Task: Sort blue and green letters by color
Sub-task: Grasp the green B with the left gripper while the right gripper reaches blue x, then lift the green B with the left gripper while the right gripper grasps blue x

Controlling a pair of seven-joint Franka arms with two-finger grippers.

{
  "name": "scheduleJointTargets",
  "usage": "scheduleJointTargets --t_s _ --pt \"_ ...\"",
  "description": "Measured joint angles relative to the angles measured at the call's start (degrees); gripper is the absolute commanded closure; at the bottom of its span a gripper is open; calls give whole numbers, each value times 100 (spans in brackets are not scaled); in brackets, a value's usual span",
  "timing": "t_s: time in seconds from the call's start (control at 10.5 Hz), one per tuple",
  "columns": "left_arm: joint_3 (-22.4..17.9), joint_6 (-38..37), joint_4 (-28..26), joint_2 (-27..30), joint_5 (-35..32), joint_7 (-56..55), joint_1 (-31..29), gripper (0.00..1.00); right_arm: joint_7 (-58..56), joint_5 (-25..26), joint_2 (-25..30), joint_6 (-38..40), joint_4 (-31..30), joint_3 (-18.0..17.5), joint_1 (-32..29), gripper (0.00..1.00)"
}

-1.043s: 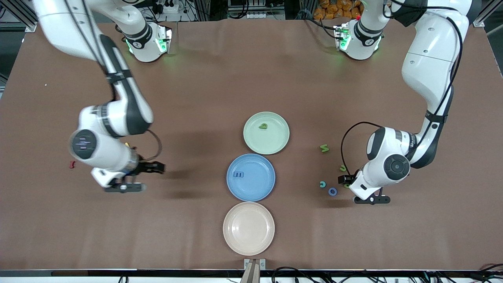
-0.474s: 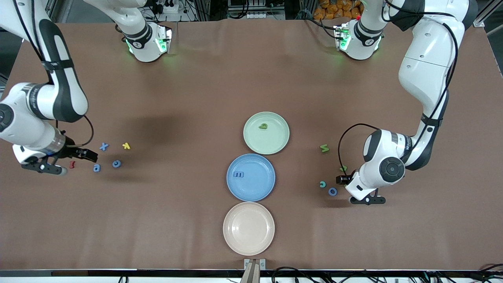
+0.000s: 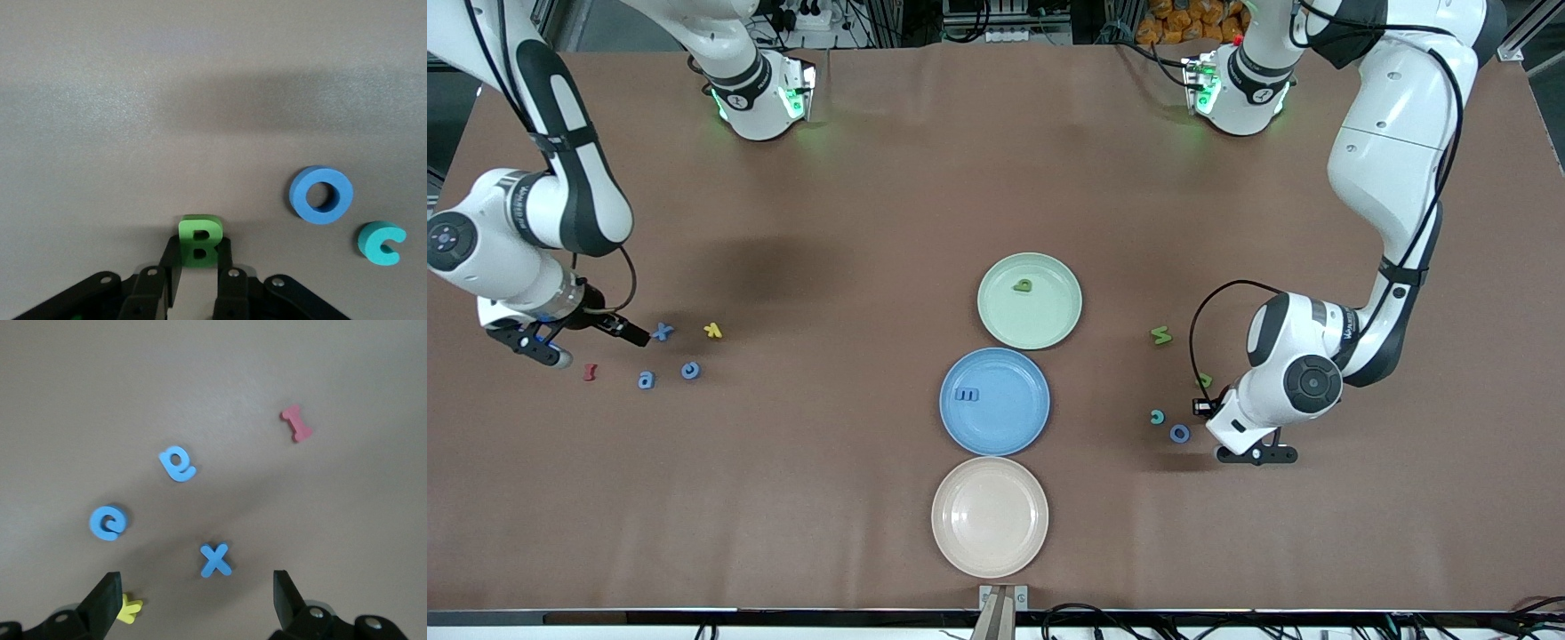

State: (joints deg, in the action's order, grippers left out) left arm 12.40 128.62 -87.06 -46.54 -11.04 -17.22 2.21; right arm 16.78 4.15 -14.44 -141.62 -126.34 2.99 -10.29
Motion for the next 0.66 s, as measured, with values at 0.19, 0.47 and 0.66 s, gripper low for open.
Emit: scheduleJointTargets --t_s 0.19,0.47,0.66 --pt "-1 0 2 0 0 0 -1 100 112 0 -48 -349 -338 -2 -116 0" --pt "25 5 66 14 0 -164 12 100 189 0 -425 -763 -412 -11 -150 0" --pt "44 4 118 95 0 -377 89 100 227 0 -707 -1039 -413 -16 -151 0"
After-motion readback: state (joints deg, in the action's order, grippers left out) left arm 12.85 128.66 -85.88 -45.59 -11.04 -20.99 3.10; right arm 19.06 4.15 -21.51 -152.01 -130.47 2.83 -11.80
